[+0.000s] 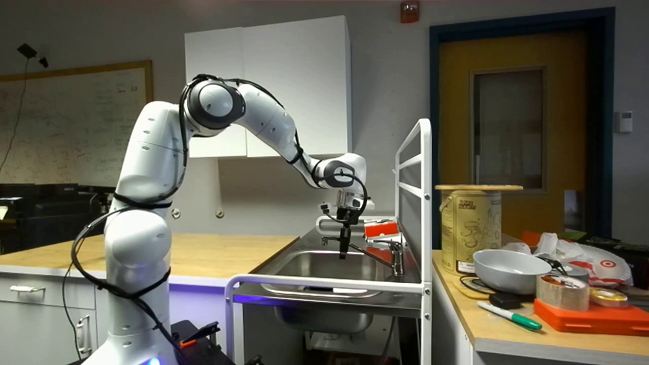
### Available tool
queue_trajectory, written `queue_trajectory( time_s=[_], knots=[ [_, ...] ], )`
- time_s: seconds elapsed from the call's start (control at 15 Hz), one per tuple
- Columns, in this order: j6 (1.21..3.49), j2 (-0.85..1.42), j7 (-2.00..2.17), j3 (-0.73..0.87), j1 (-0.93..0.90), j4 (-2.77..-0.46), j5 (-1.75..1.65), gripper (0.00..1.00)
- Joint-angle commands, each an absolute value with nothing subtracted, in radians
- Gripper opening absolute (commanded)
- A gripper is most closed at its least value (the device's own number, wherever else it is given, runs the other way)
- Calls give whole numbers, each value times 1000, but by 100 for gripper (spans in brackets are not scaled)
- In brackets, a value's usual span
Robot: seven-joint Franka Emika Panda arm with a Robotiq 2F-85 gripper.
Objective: Twist the tap to the right
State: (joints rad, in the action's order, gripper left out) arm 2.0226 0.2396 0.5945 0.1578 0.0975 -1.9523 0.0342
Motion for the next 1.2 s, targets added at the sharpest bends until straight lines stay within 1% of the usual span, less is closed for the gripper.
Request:
queue_trajectory(
  time_s=[0.0,0.13,0.2,0.67,0.73,1.13],
  knots=[
    [2020,217,599,161,97,-1973,50,26],
    [2016,212,599,160,95,-1975,49,37],
    [2016,206,601,160,93,-1980,46,46],
    [2020,134,604,153,84,-2036,45,97],
    [2021,119,604,151,82,-2046,44,100],
    [2028,36,597,127,68,-2092,36,100]
  ],
)
